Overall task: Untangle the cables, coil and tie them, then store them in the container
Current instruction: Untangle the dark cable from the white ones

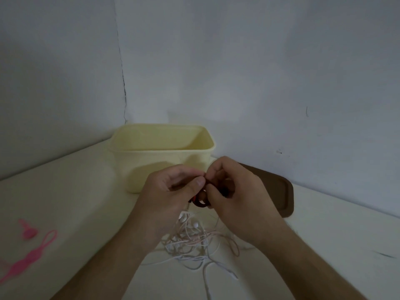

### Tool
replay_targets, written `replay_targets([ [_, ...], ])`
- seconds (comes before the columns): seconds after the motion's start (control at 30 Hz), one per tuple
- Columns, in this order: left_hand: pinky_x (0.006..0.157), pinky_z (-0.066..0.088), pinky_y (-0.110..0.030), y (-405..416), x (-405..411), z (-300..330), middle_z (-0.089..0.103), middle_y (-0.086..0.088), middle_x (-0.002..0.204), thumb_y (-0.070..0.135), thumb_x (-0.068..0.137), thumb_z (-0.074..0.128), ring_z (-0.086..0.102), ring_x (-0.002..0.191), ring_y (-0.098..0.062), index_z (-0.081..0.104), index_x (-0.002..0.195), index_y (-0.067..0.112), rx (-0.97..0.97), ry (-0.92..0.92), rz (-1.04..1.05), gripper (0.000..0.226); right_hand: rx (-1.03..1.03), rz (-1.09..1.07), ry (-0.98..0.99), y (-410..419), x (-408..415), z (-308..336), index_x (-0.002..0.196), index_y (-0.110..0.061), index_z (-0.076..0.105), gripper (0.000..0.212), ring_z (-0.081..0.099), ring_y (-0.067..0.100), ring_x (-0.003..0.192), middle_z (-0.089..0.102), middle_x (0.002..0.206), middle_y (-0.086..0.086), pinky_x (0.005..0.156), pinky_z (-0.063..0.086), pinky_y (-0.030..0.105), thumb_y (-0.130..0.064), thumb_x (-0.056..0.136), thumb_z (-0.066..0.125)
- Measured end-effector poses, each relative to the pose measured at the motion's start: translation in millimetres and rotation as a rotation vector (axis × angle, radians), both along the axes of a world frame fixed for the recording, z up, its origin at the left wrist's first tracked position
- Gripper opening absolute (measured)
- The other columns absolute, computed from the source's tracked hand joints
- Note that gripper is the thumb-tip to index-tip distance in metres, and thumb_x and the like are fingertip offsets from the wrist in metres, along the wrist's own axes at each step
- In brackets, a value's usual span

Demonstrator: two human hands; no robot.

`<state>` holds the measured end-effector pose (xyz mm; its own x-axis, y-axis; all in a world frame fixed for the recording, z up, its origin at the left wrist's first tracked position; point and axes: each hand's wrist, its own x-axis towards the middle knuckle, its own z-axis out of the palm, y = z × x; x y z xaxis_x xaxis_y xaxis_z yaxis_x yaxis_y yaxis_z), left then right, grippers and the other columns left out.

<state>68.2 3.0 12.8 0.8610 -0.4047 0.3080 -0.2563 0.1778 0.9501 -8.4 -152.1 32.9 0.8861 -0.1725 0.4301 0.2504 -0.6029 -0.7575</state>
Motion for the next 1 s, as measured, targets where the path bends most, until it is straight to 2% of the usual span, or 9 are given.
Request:
replay_targets([
  [0.1,0.073,0.06,-0.031,-0.5,-0.5,-2.1,0.077,-0.014,0.083,0.004,0.093,0.073,0.073,0.075,-0.025,0.082,0.095,0.013,-0.051,-0.018,0.051,0.013,0.085,-0.007,0.013,4.0,1.1,-3.1,0.094,-0.023,0.062,0.017,0.076,0.016,0.08,0.075,0.082,-0.005,0.076,0.064,0.045,-0.009,0.099,0.07],
  [0.23,0.078,0.062,-0.038,-0.8,-1.4,-2.3,0.076,-0.014,0.08,0.005,0.094,0.071,0.072,0.075,-0.024,0.081,0.095,0.011,-0.105,0.026,0.065,0.012,0.193,0.001,0.013,1.2,1.2,-1.7,0.089,-0.017,0.067,0.015,0.077,0.021,0.077,0.079,0.083,0.0,0.074,0.066,0.047,-0.006,0.098,0.072],
  [0.33,0.089,0.062,-0.056,-0.4,-0.5,-0.3,0.077,-0.016,0.085,0.006,0.093,0.072,0.074,0.079,-0.028,0.081,0.098,0.012,-0.105,0.087,0.018,0.012,0.151,-0.01,-0.016,-3.8,2.0,-1.4,0.084,-0.018,0.071,0.018,0.075,0.022,0.075,0.077,0.082,0.002,0.07,0.064,0.048,-0.005,0.095,0.075],
  [0.5,0.087,0.062,-0.059,1.7,-0.2,0.0,0.078,-0.017,0.085,0.008,0.09,0.076,0.077,0.08,-0.031,0.082,0.094,0.009,-0.021,0.078,-0.006,0.008,0.022,-0.013,0.06,-8.2,2.0,1.6,0.082,-0.024,0.073,0.019,0.073,0.015,0.074,0.077,0.081,-0.005,0.069,0.062,0.036,-0.011,0.095,0.077],
  [0.6,0.087,0.062,-0.059,1.9,-1.0,-0.5,0.078,-0.016,0.084,0.009,0.09,0.077,0.077,0.081,-0.033,0.083,0.092,0.011,-0.035,0.041,0.027,0.006,0.11,-0.002,0.081,-7.1,2.2,3.0,0.086,-0.019,0.075,0.015,0.076,0.02,0.078,0.078,0.083,0.0,0.076,0.065,0.046,-0.009,0.098,0.073],
  [0.7,0.087,0.063,-0.056,2.1,0.7,-1.5,0.077,-0.016,0.081,0.01,0.091,0.076,0.076,0.079,-0.031,0.082,0.091,0.011,-0.08,0.008,0.051,0.005,0.324,0.001,0.083,-3.6,0.2,8.1,0.089,-0.008,0.078,0.02,0.079,0.025,0.082,0.08,0.084,0.007,0.081,0.066,0.048,-0.004,0.103,0.063],
  [0.8,0.083,0.064,-0.047,0.7,2.3,-2.6,0.076,-0.016,0.078,0.009,0.092,0.075,0.075,0.075,-0.029,0.081,0.09,0.01,-0.1,-0.028,0.068,0.006,0.403,-0.027,0.118,-3.4,-1.0,10.8,0.09,-0.009,0.081,0.028,0.079,0.023,0.086,0.08,0.087,0.007,0.086,0.066,0.05,-0.007,0.106,0.058],
  [0.9,0.075,0.062,-0.035,-1.9,3.8,-3.6,0.076,-0.016,0.077,0.006,0.093,0.075,0.075,0.072,-0.025,0.08,0.092,0.007,-0.09,-0.039,0.06,0.005,0.277,-0.133,0.096,-3.1,-1.6,9.9,0.091,-0.022,0.081,0.028,0.077,0.017,0.09,0.08,0.09,-0.002,0.09,0.064,0.051,-0.015,0.105,0.058],
  [1.0,0.071,0.059,-0.029,0.7,12.6,-7.7,0.078,-0.013,0.079,0.003,0.092,0.075,0.074,0.072,-0.019,0.08,0.093,0.006,-0.062,-0.025,0.069,0.005,0.046,-0.261,0.023,7.6,-4.9,11.7,0.094,-0.03,0.074,0.018,0.073,0.007,0.085,0.077,0.088,-0.011,0.086,0.062,0.047,-0.021,0.101,0.06],
])
